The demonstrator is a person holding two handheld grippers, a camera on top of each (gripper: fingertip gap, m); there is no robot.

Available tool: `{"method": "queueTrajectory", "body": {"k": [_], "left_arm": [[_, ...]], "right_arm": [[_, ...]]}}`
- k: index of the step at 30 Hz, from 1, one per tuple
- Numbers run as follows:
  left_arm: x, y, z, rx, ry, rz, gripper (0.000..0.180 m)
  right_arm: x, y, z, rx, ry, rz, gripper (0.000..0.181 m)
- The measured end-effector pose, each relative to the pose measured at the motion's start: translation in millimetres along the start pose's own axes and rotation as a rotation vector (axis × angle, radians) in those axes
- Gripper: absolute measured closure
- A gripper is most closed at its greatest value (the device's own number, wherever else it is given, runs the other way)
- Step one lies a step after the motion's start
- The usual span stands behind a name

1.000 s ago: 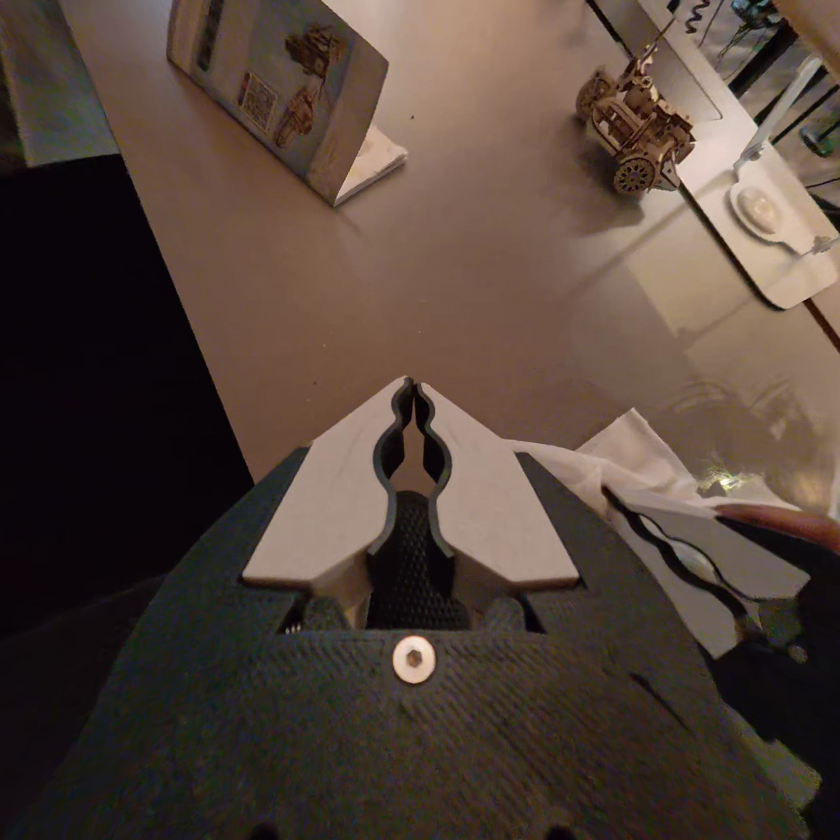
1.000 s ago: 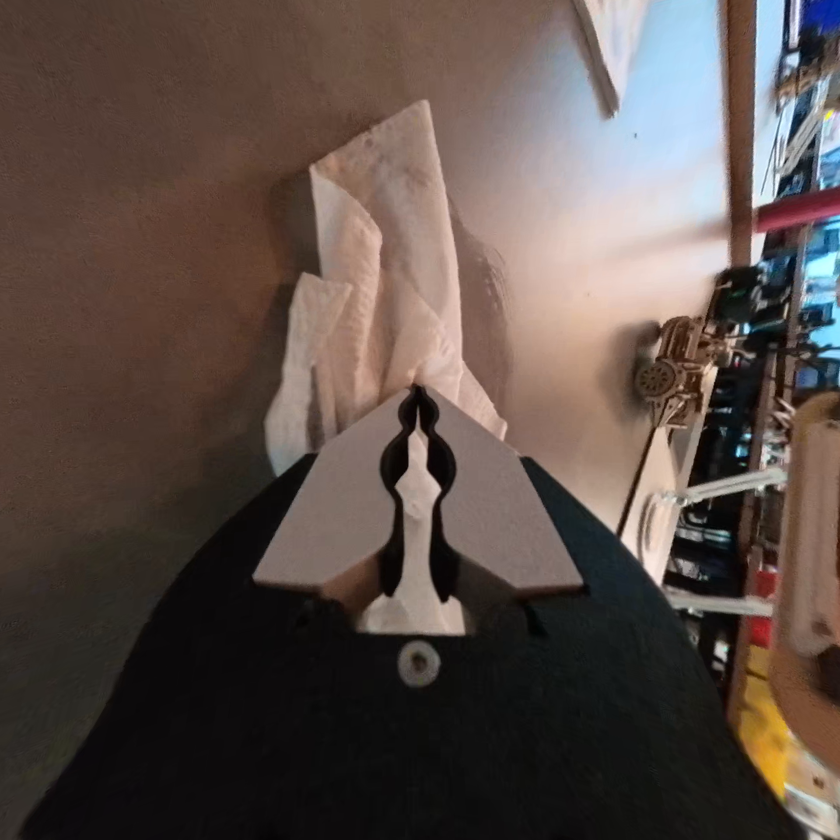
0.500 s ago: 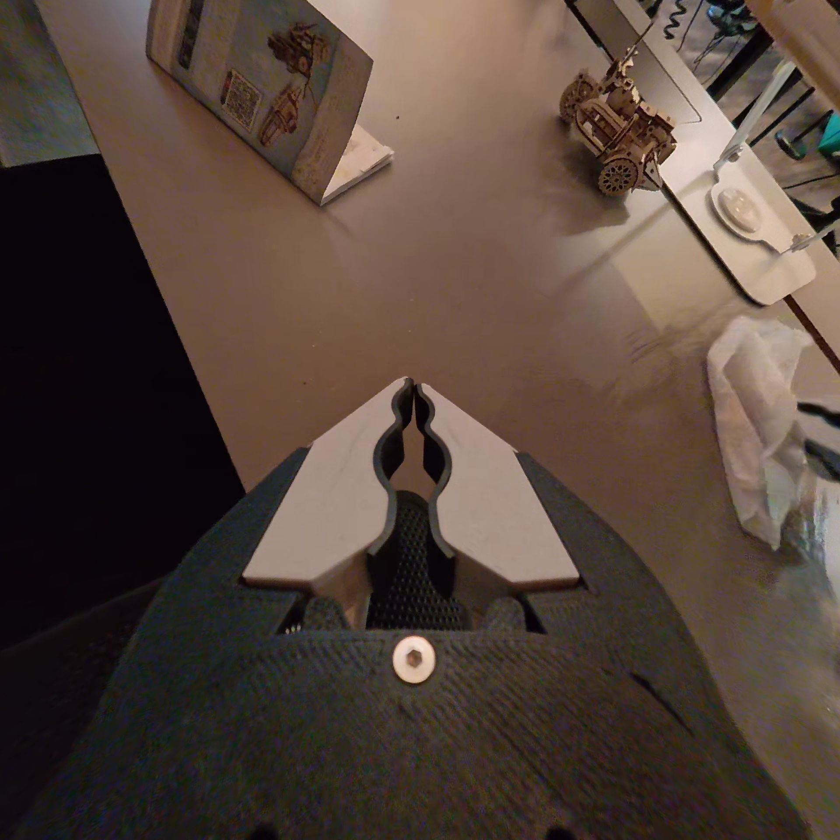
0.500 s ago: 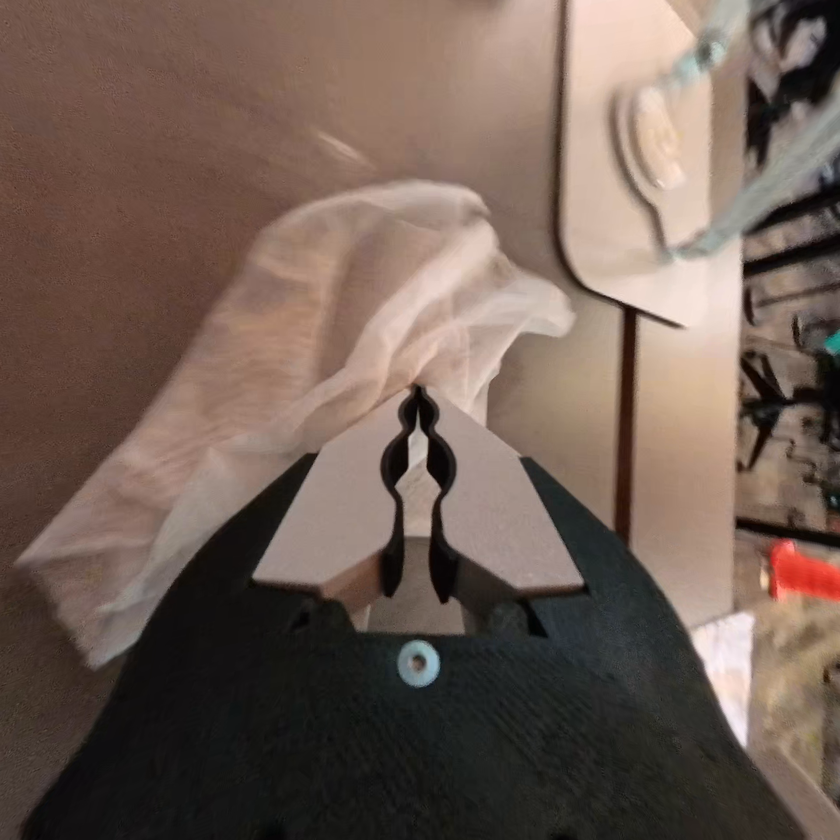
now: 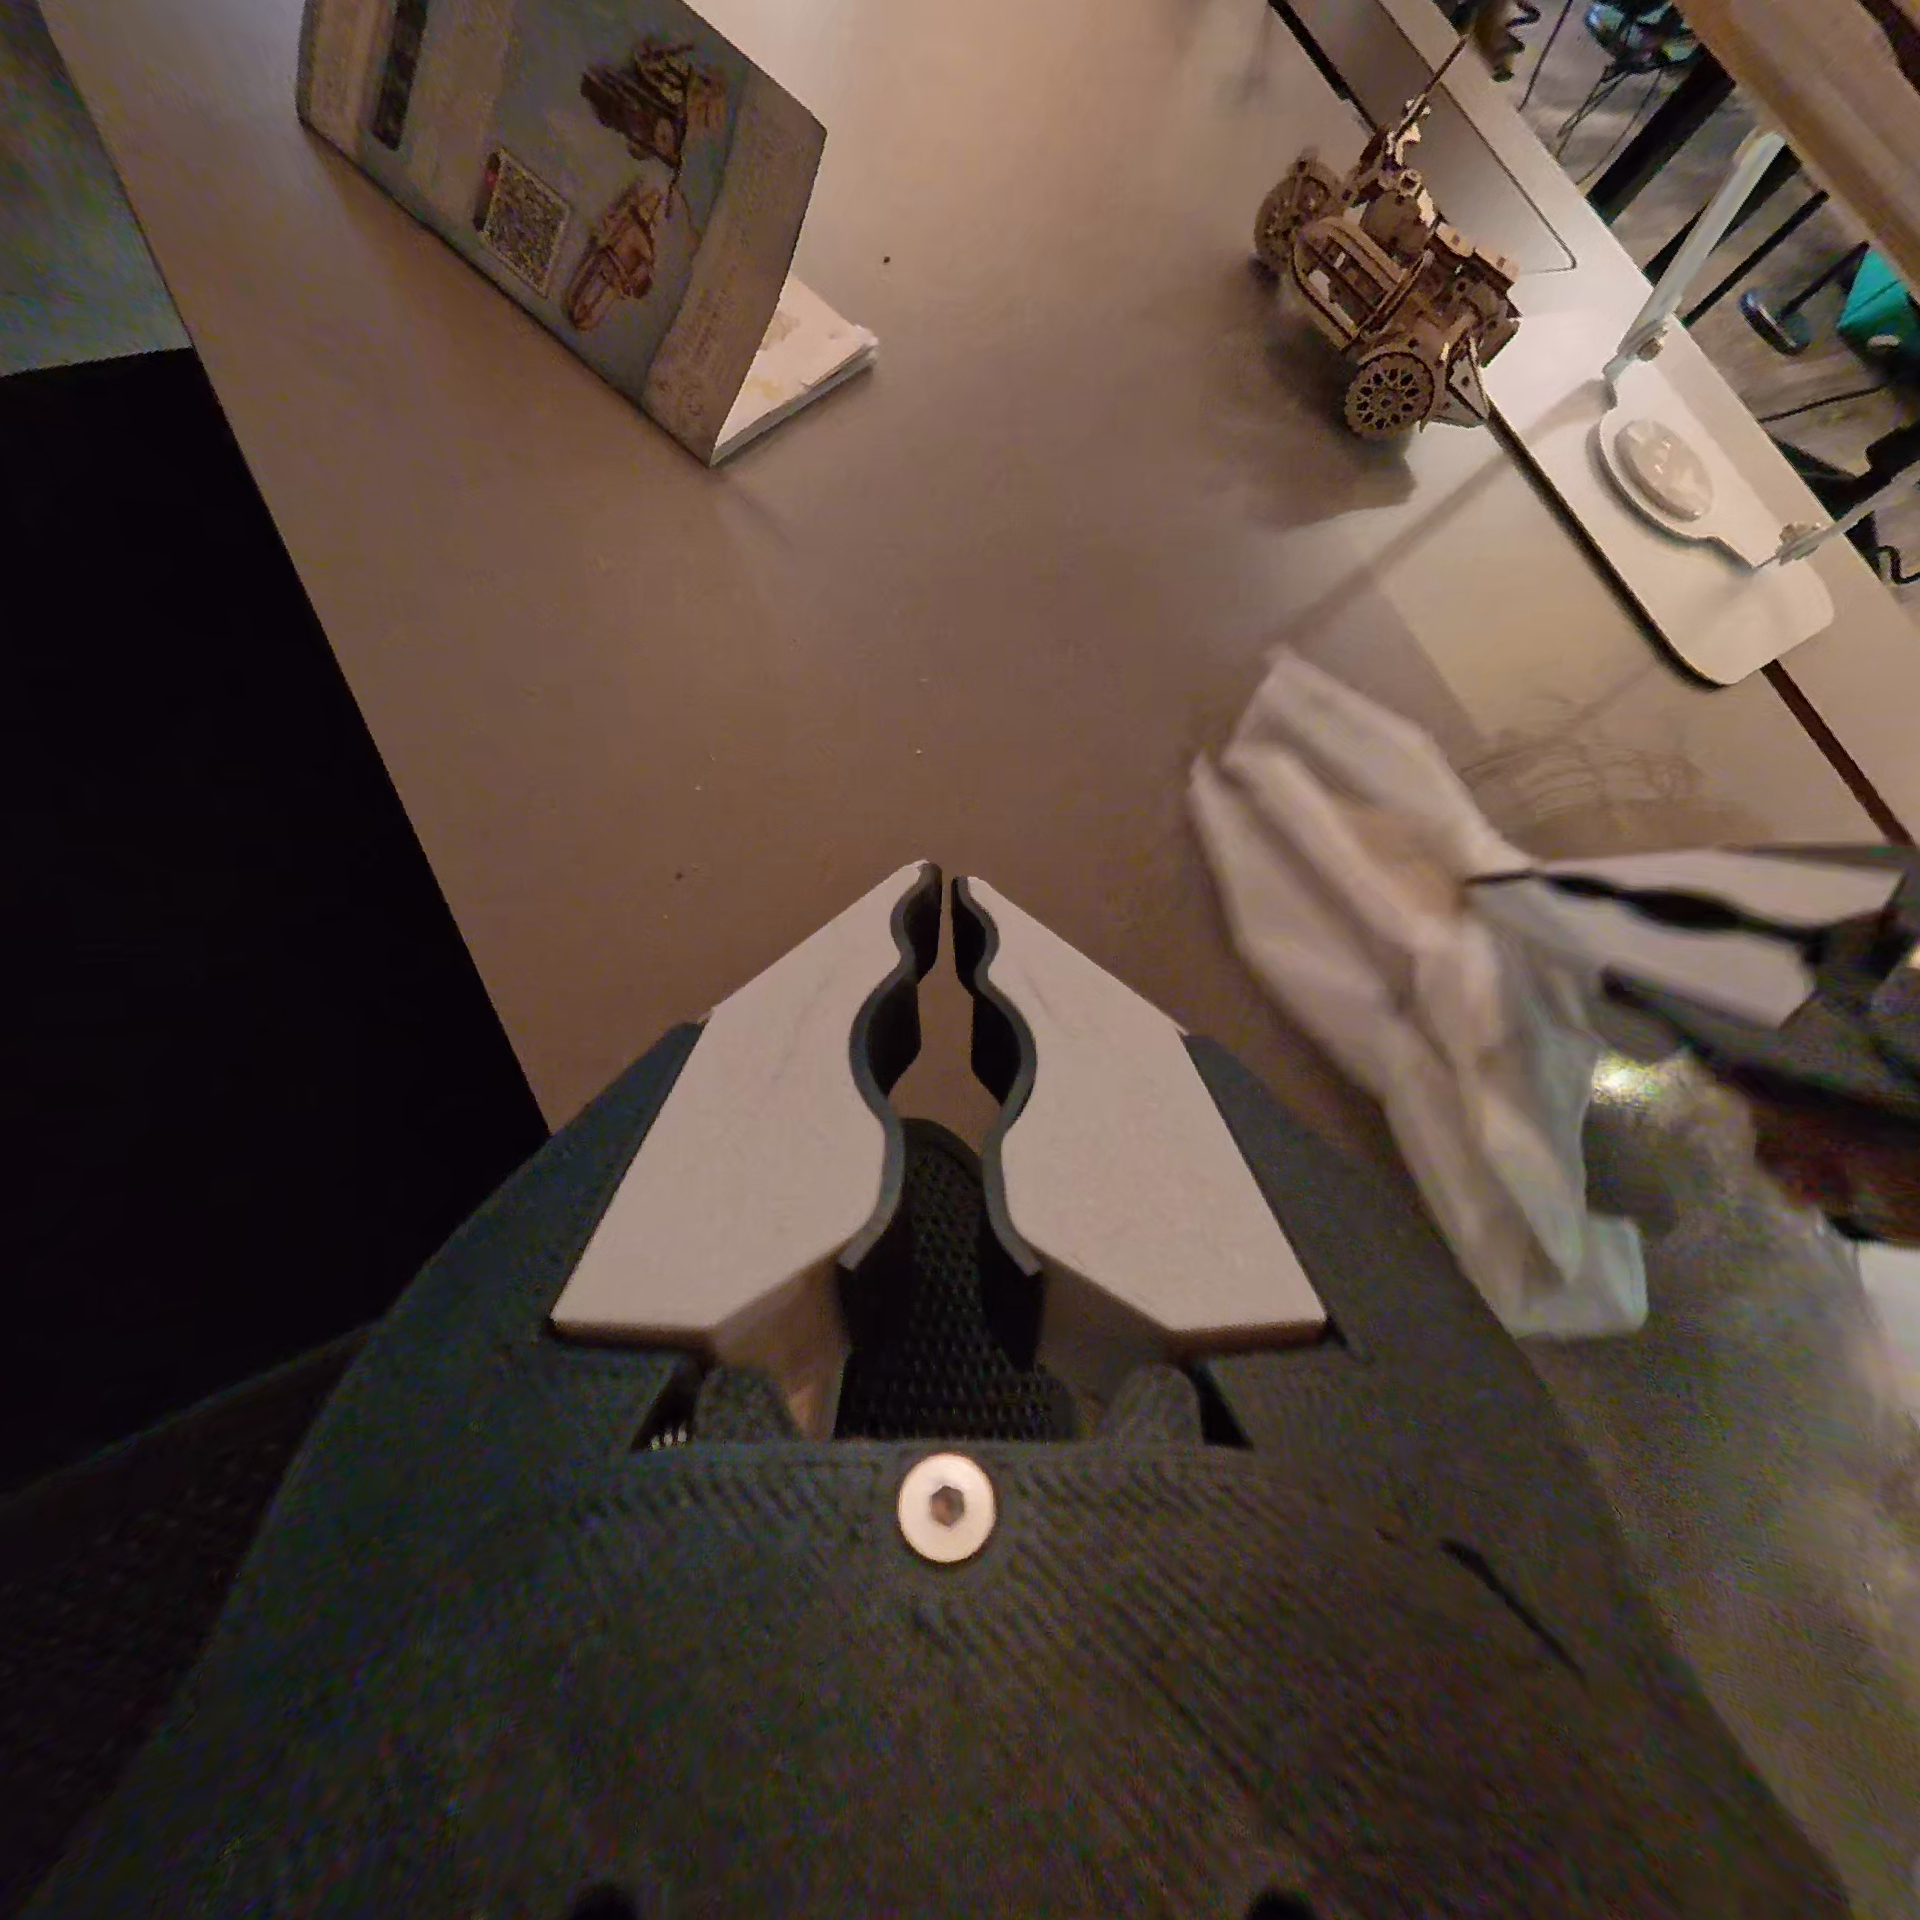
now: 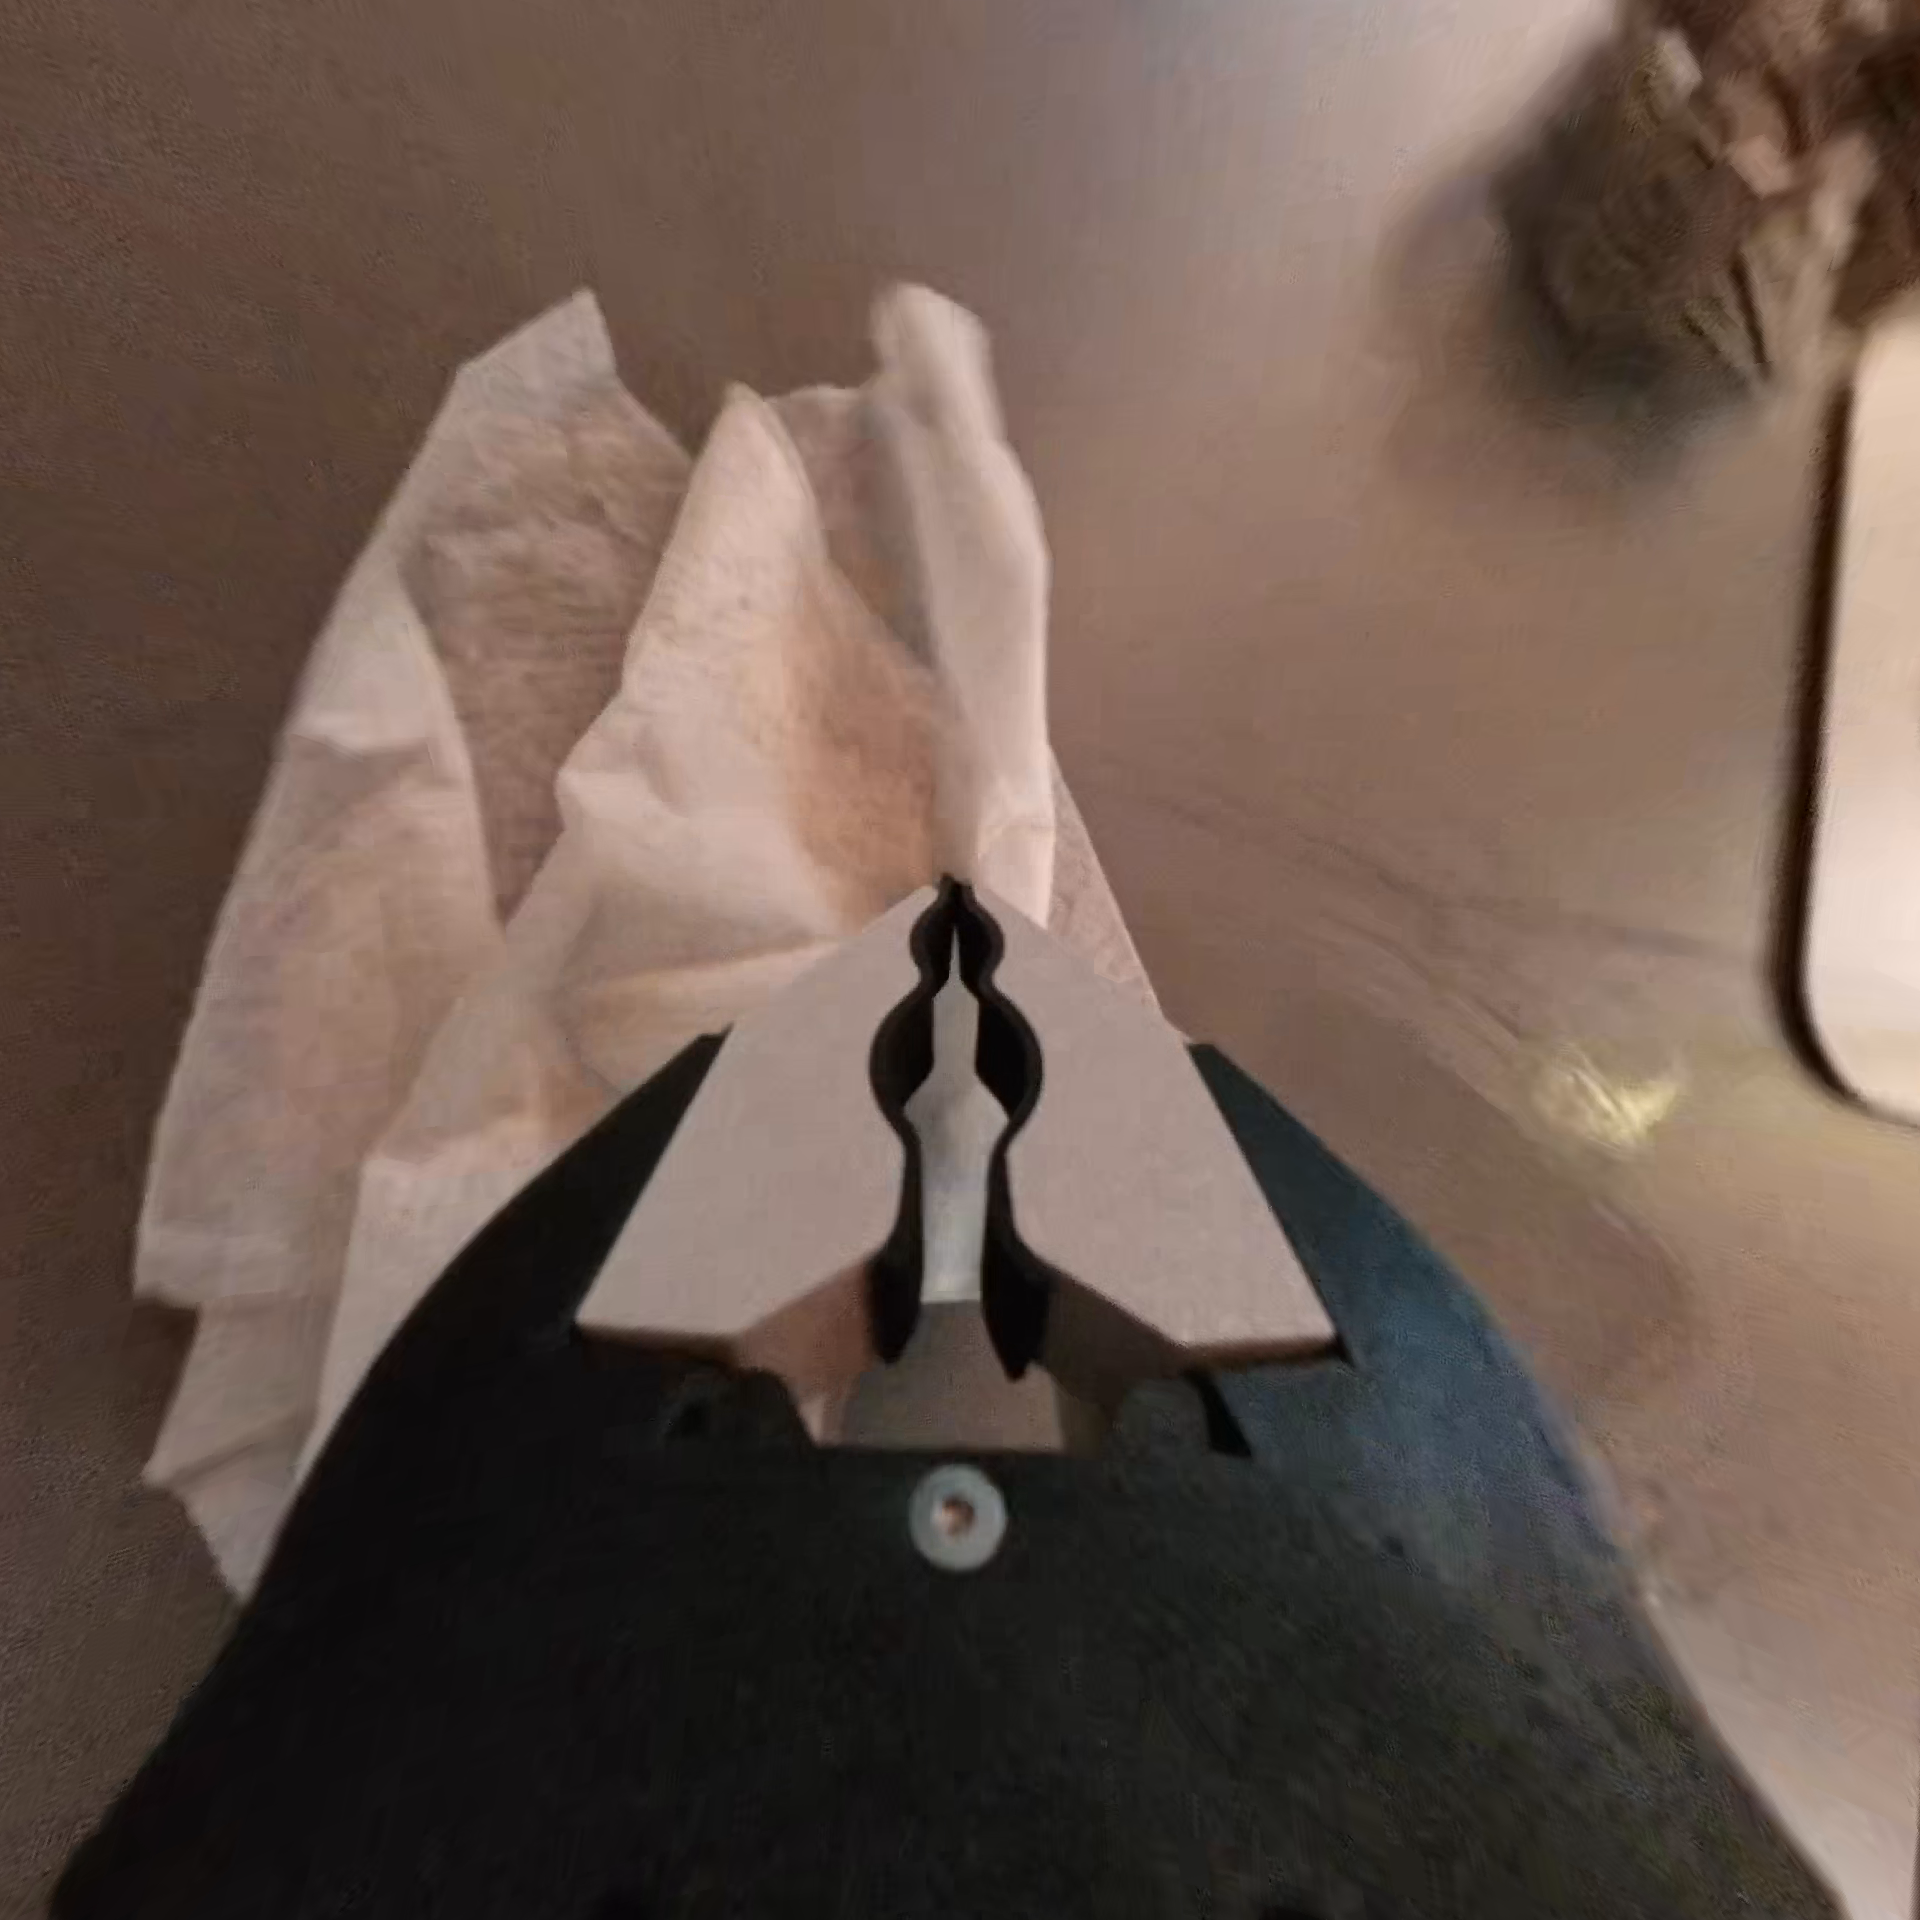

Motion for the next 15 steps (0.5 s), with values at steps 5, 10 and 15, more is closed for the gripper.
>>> {"method": "queueTrajectory", "body": {"k": [5,10,15], "left_arm": [[0,0,0,-0.003,0.007,0.000,0.180],[0,0,-1,-0.003,0.014,-0.002,0.180],[-1,1,-2,0.011,0.014,-0.006,0.180]], "right_arm": [[-41,56,-58,0.206,0.005,0.014,0.181],[-76,98,2,0.206,-0.111,0.022,0.181],[-62,81,19,0.127,-0.164,-0.008,0.181]]}}
Point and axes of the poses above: each gripper's, where its closed fingertips meet, x out along the fingers, y out of its underside, z = x × y across the jaws, the point moved 4 cm from there along -x, back along the fingers, and after that the axes turned 13 degrees about -y, right-handed, at the moved point
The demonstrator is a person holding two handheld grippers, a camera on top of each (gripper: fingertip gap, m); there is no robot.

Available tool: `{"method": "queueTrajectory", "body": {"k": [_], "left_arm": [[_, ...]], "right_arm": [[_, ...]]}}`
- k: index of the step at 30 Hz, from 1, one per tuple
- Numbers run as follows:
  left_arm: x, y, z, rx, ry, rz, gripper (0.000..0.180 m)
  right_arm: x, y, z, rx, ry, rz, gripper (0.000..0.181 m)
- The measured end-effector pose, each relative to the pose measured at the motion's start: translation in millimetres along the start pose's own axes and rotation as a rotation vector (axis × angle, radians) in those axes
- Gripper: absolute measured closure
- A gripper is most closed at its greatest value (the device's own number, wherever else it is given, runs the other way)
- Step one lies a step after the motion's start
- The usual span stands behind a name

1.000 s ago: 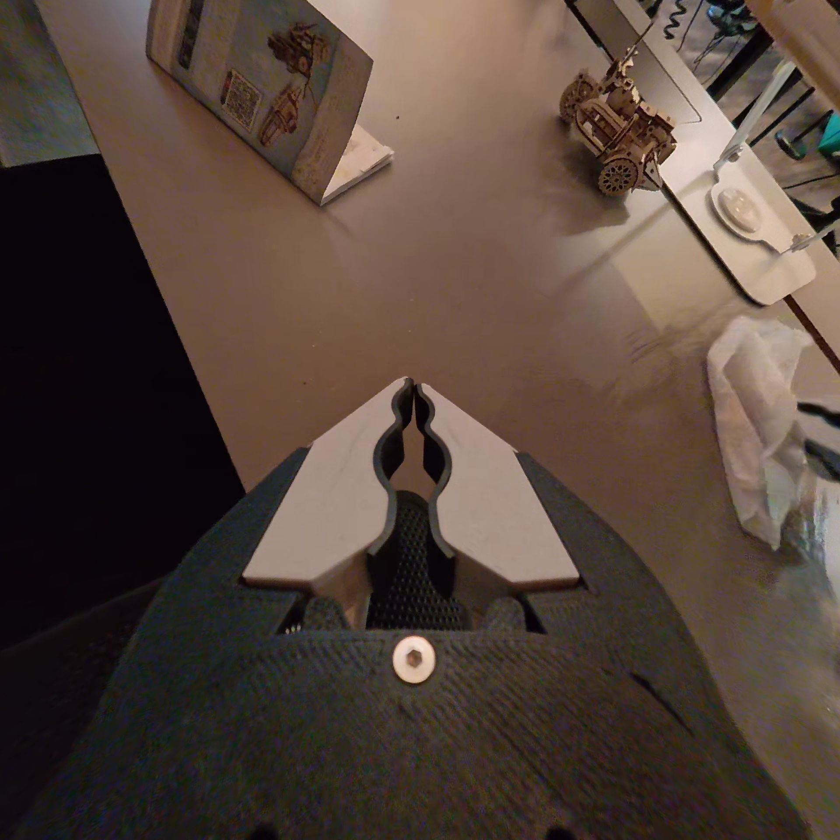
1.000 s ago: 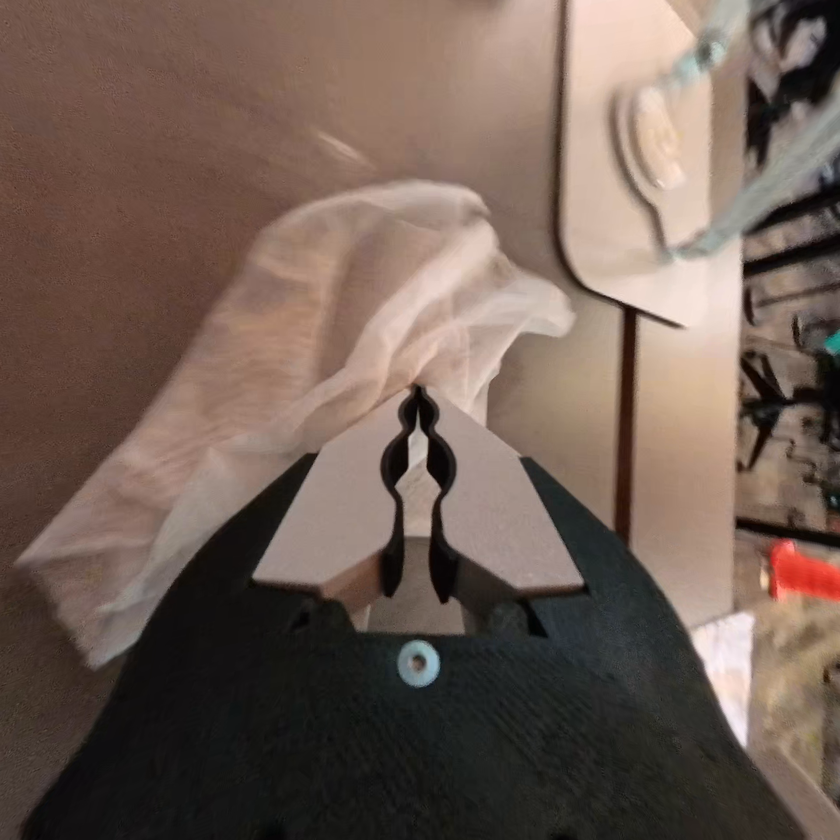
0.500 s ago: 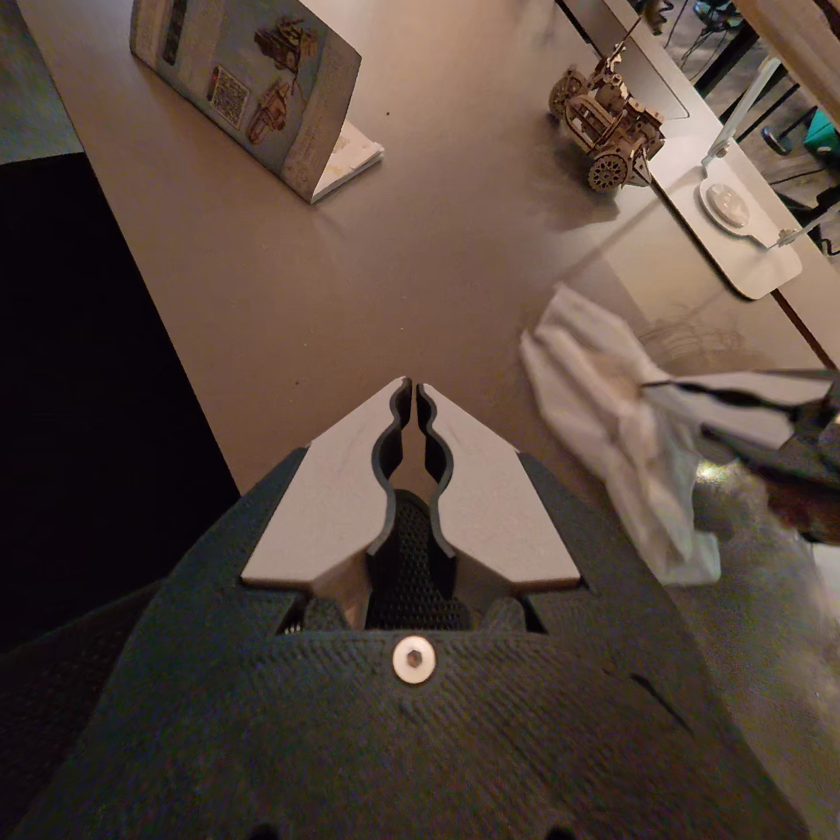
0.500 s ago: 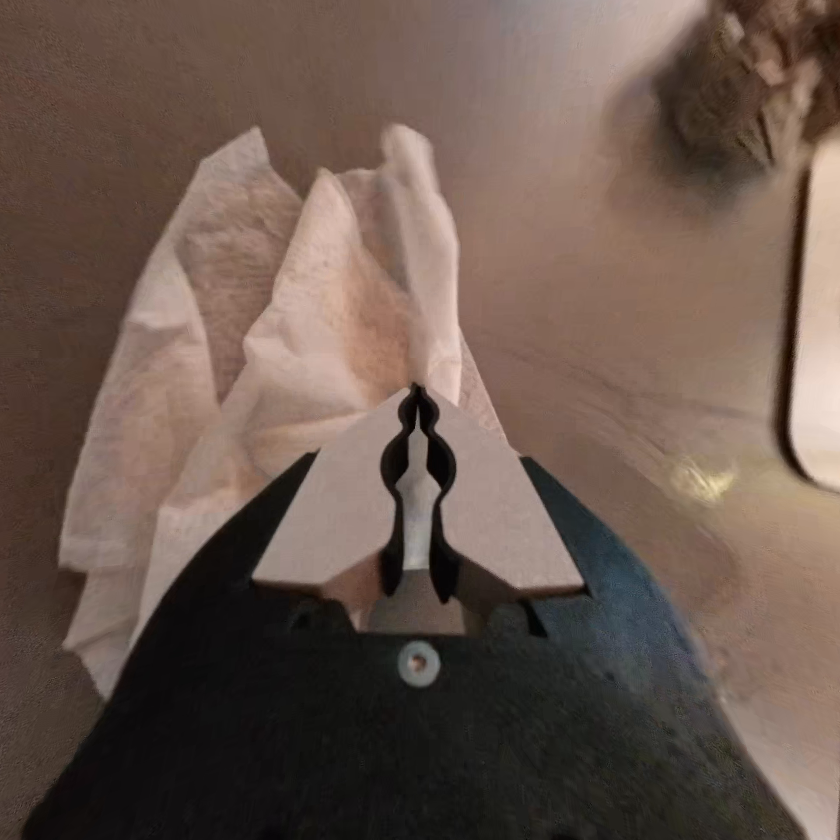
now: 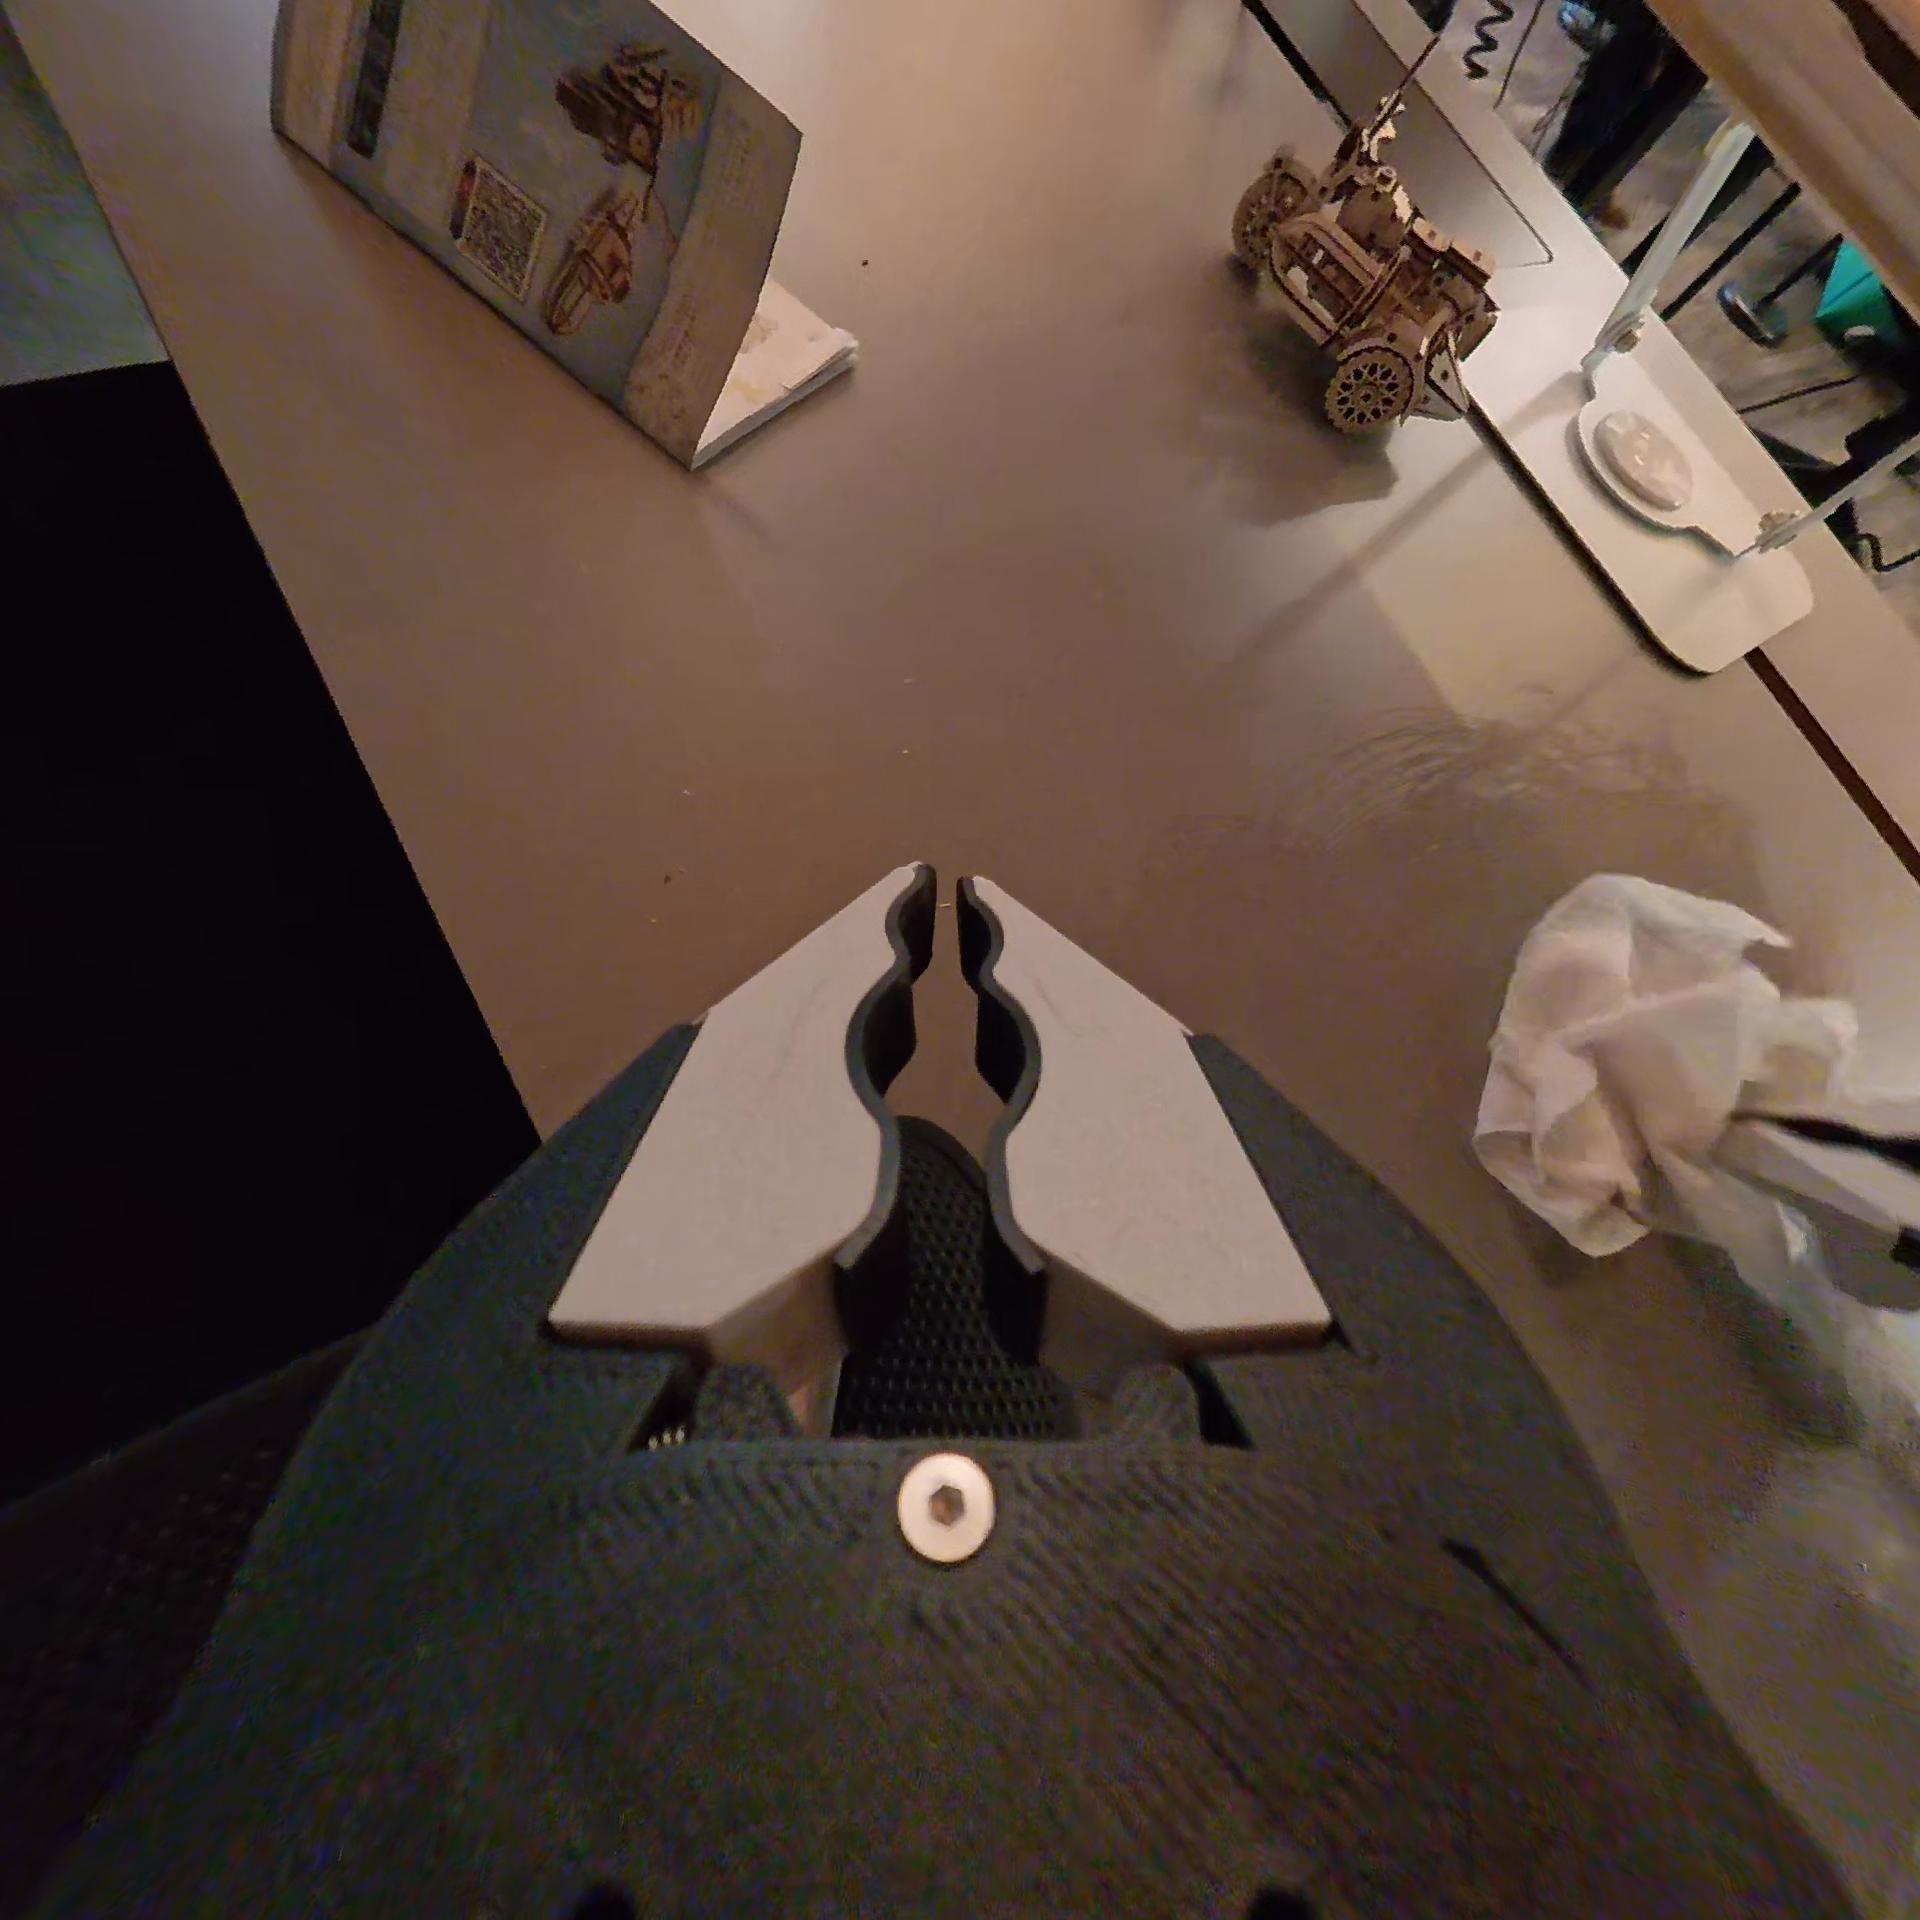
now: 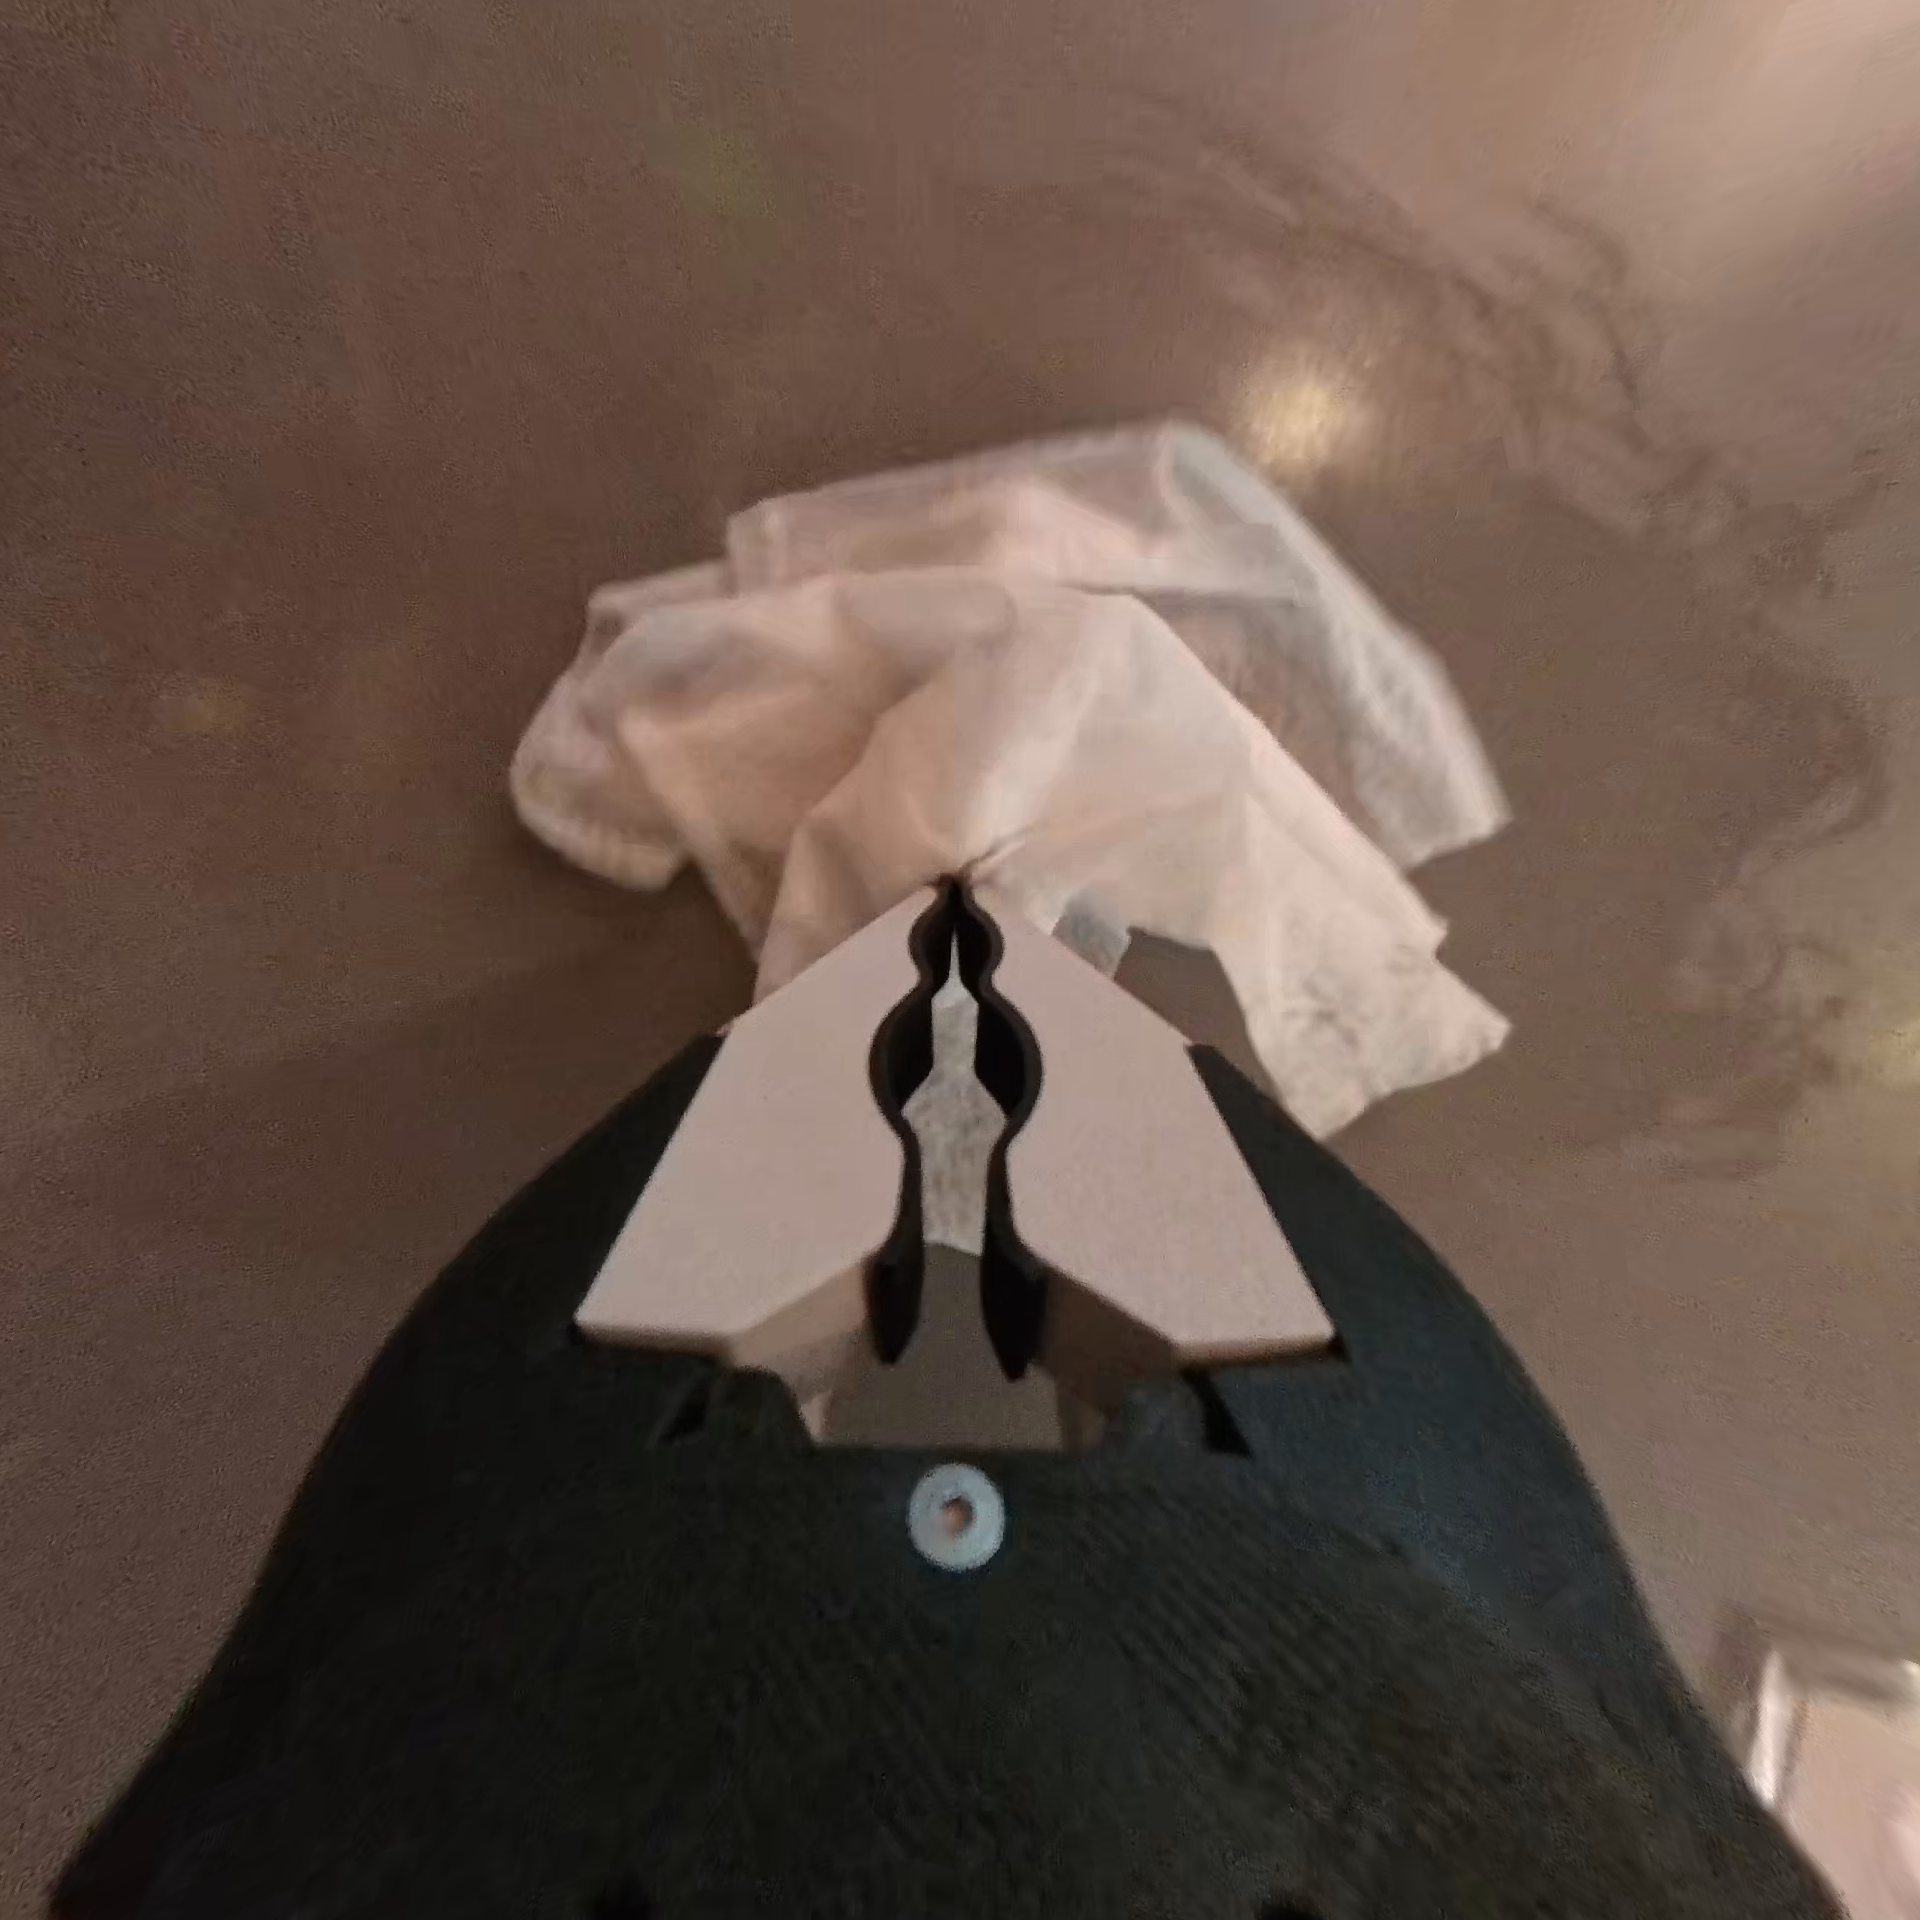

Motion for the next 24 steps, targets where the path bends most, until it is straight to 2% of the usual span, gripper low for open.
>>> {"method": "queueTrajectory", "body": {"k": [5,9,13,19,22,24], "left_arm": [[0,0,1,-0.009,0.008,0.007,0.180],[0,0,0,-0.011,0.009,0.007,0.180],[0,0,-1,-0.009,0.013,-0.003,0.180],[1,0,0,-0.014,0.010,0.003,0.180],[1,0,0,-0.019,0.015,0.006,0.180],[1,0,0,-0.019,0.021,0.006,0.180]], "right_arm": [[14,-44,-103,0.117,0.130,-0.046,0.181],[-1,-35,-143,0.274,0.134,-0.088,0.181],[19,-41,-78,0.215,0.032,-0.116,0.181],[70,-46,119,0.051,-0.330,-0.056,0.181],[59,-28,137,-0.013,-0.304,-0.033,0.181],[49,-25,99,0.088,-0.247,-0.067,0.181]]}}
Point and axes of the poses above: each gripper's, where its closed fingertips meet, x out along the fingers, y out of its underside, z = x × y across the jaws, the point moved 4 cm from there along -x, back along the fingers, and after that the axes turned 13 degrees about -y, right-handed, at the moved point
